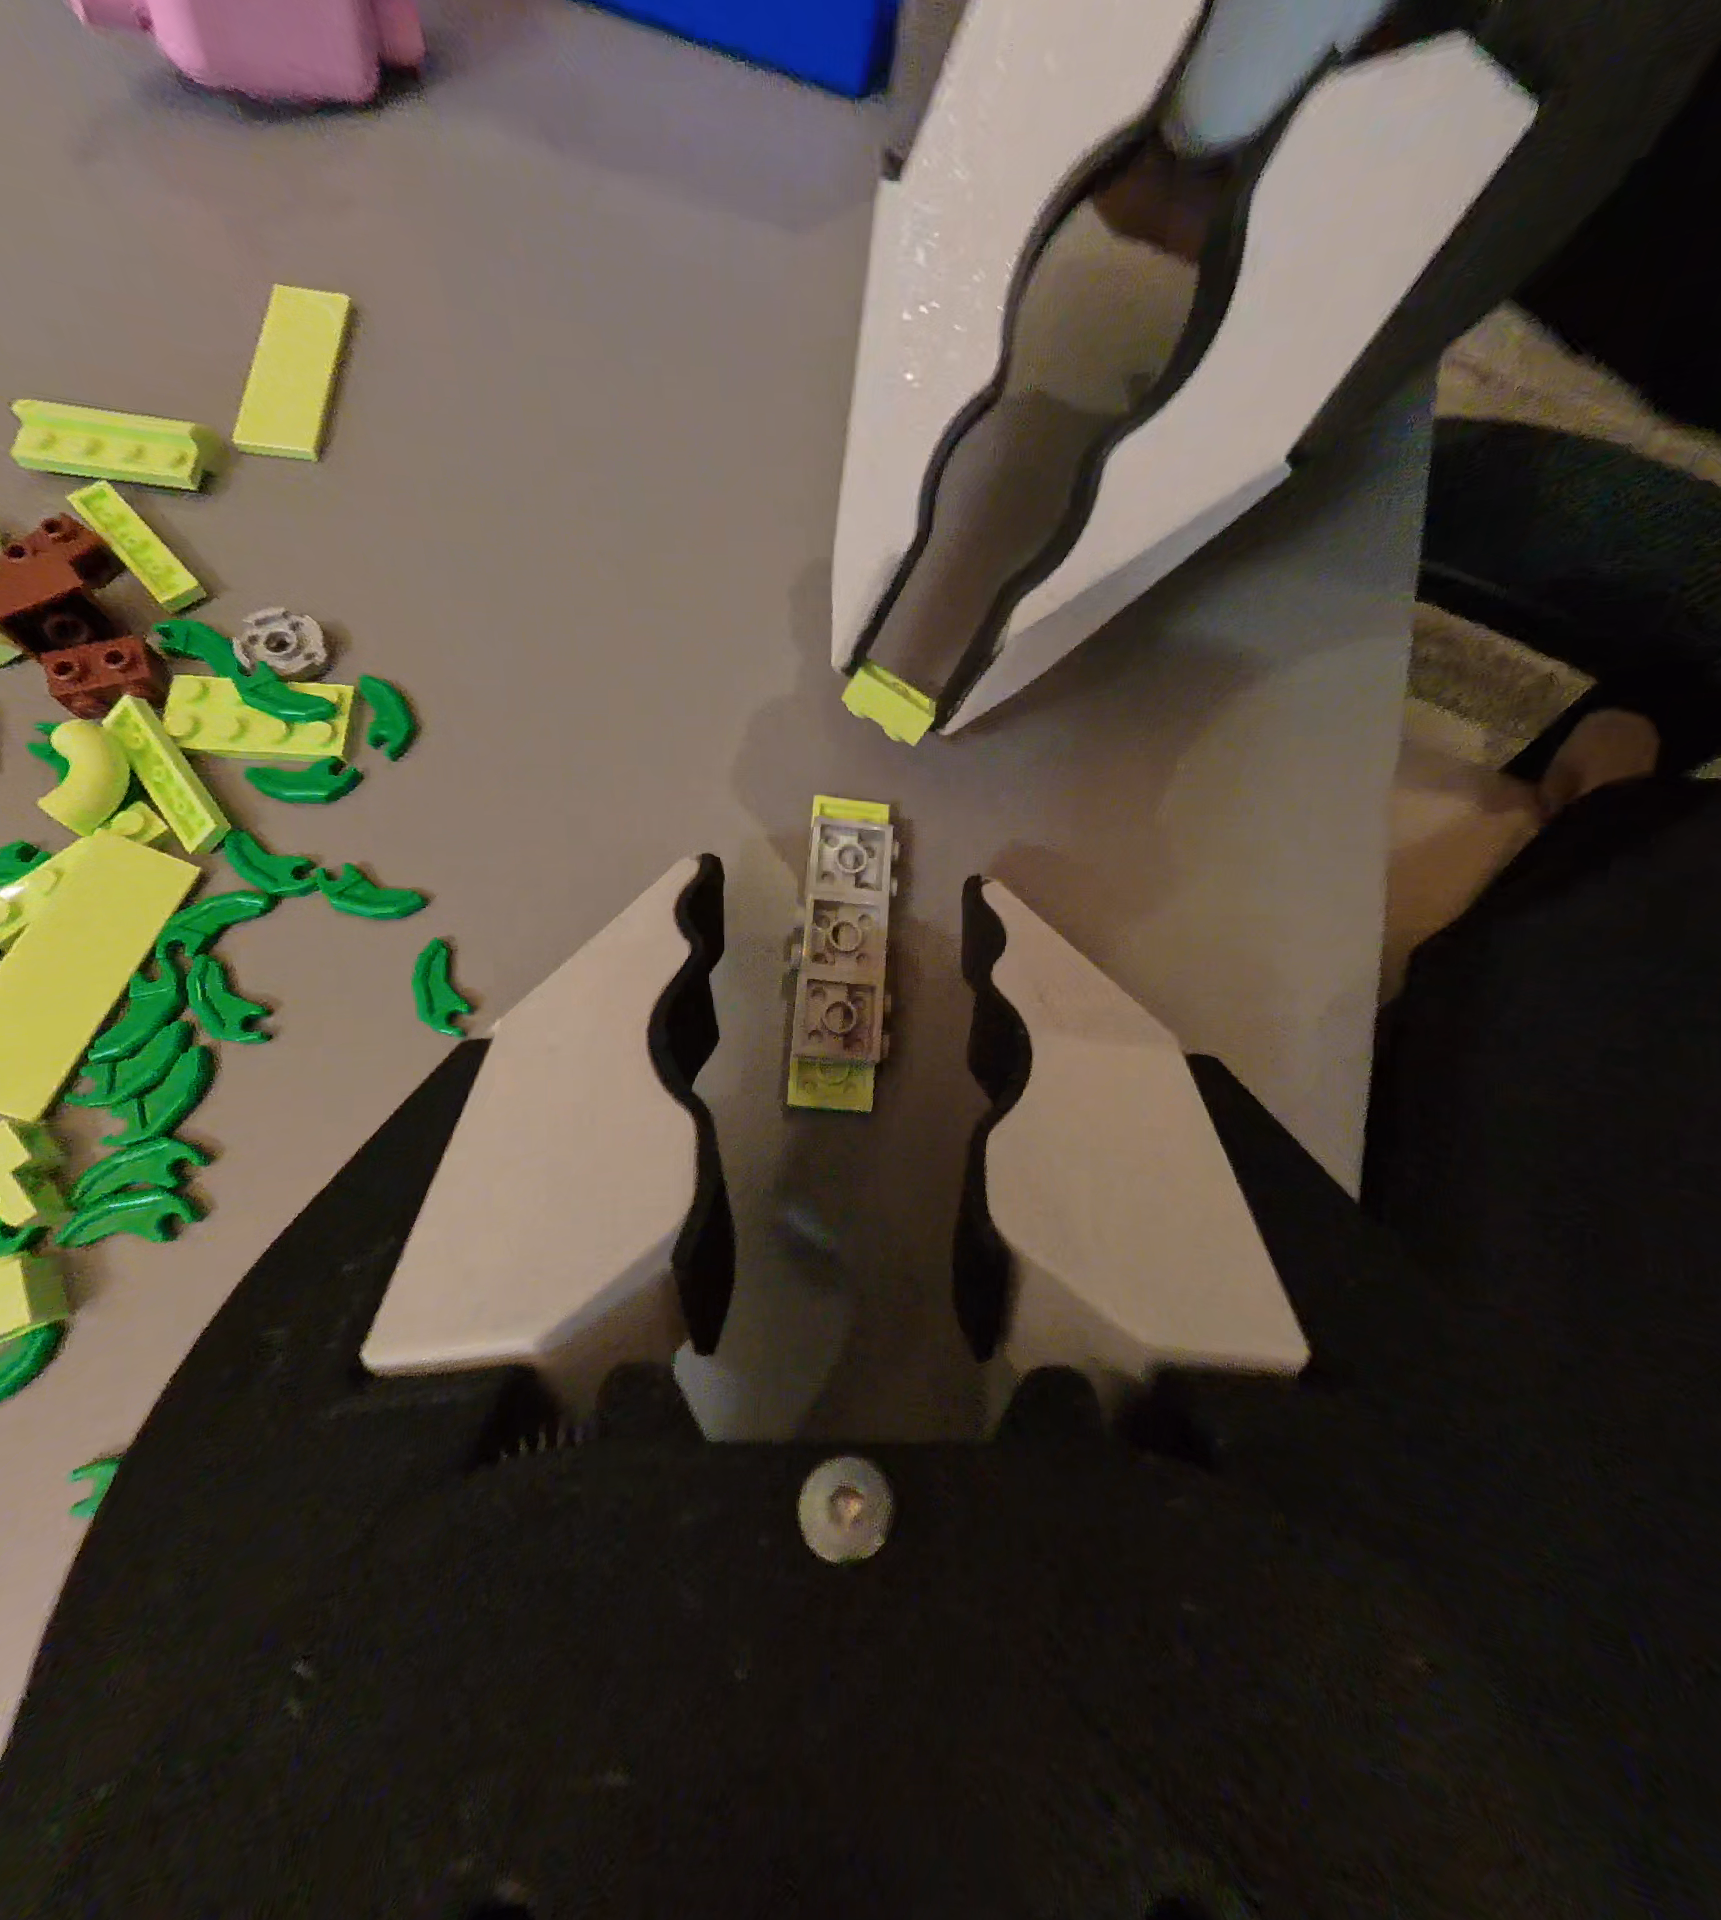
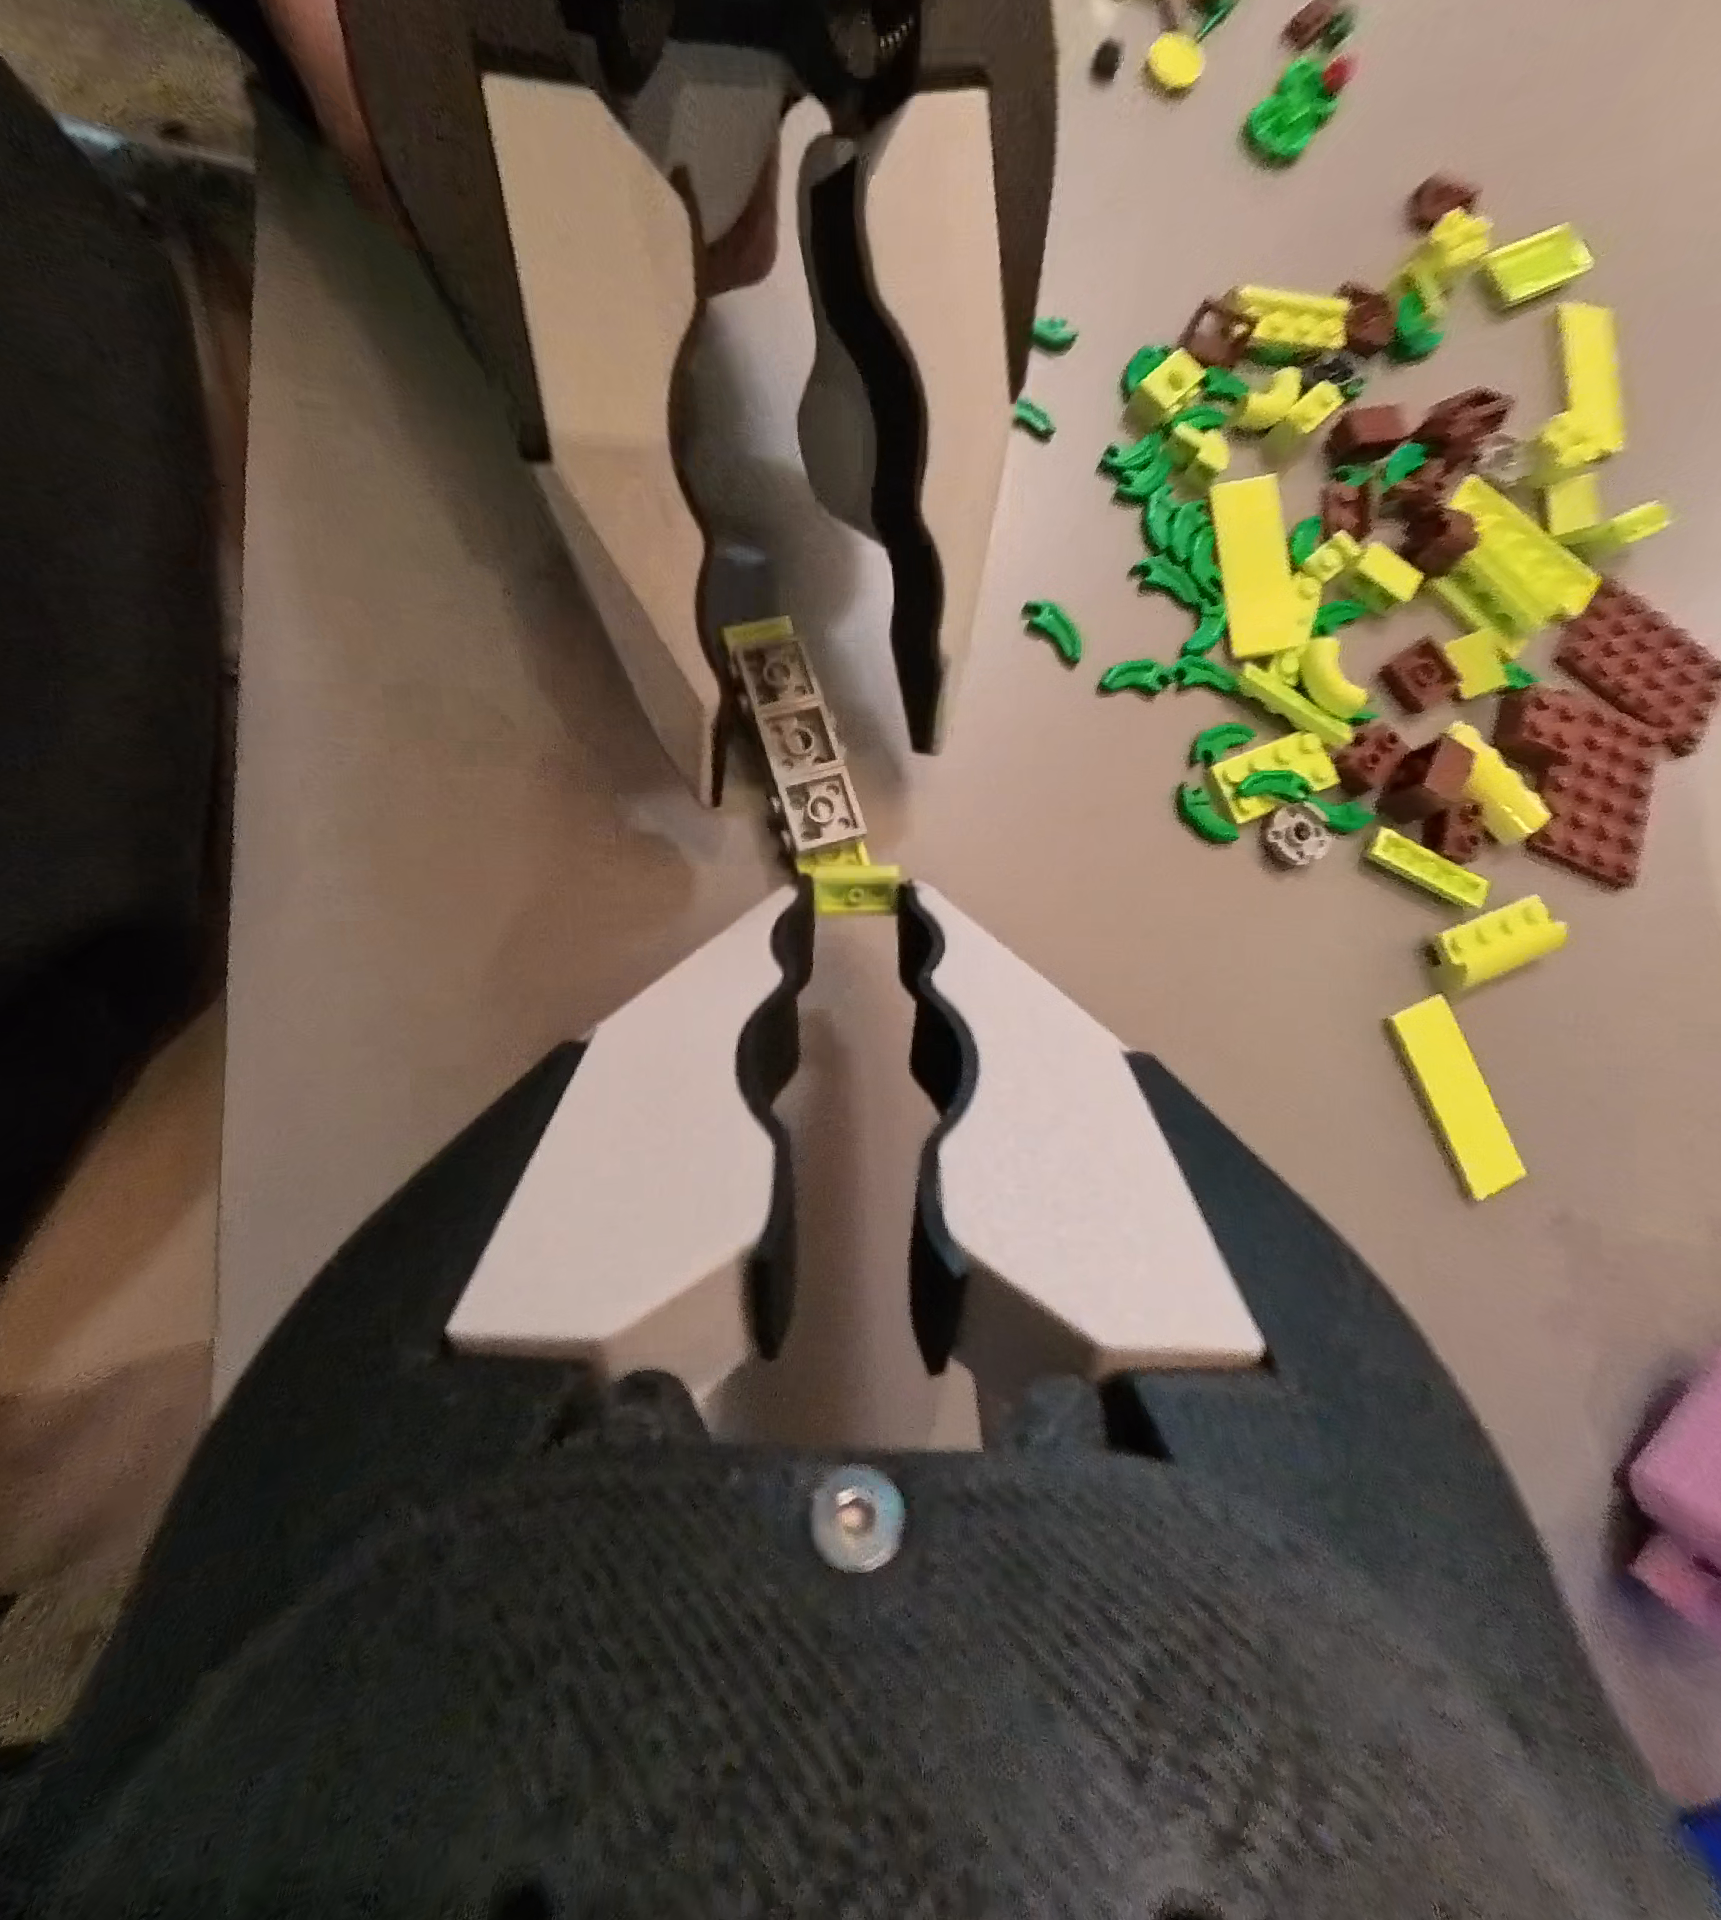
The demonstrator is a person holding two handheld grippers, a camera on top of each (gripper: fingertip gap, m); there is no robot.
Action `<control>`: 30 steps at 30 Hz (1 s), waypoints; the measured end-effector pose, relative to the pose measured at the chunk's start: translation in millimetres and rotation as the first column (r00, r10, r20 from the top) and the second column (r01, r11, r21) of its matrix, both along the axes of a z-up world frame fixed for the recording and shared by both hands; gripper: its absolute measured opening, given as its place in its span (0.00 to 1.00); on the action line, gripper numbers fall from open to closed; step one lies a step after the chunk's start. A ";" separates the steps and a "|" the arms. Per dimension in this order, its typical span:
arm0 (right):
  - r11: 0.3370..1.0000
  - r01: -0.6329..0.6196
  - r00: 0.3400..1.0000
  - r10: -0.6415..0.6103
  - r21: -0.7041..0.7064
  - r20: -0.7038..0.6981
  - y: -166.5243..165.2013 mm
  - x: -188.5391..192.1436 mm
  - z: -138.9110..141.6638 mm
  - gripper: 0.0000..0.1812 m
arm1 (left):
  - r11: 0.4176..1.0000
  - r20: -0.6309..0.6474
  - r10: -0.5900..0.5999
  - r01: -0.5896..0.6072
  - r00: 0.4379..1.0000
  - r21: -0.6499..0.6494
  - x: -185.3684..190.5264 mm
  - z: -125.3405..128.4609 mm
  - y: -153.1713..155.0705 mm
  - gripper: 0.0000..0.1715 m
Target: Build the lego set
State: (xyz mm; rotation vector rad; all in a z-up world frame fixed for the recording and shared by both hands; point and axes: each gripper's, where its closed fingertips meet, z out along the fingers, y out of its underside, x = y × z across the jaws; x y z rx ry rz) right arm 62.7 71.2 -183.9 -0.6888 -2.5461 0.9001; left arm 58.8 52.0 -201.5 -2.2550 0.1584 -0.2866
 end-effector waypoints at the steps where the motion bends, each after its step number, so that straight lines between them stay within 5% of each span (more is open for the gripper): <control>1: 1.000 -0.024 0.999 0.023 0.007 0.034 -1.0 -0.3 -1.4 0.07 | 1.000 -0.021 0.003 -0.003 1.000 -0.009 -0.5 -2.0 0.9 0.24; 8: 0.987 -0.146 0.965 0.126 0.072 0.229 -4.5 -0.2 -17.9 0.07 | 0.999 -0.050 -0.005 0.003 0.999 -0.035 0.2 -6.7 1.6 0.12; 30: 0.952 -0.259 0.915 0.188 0.161 0.357 -9.4 -0.8 -23.2 0.07 | 0.996 -0.008 -0.029 0.028 1.000 -0.081 4.2 -12.2 1.4 0.10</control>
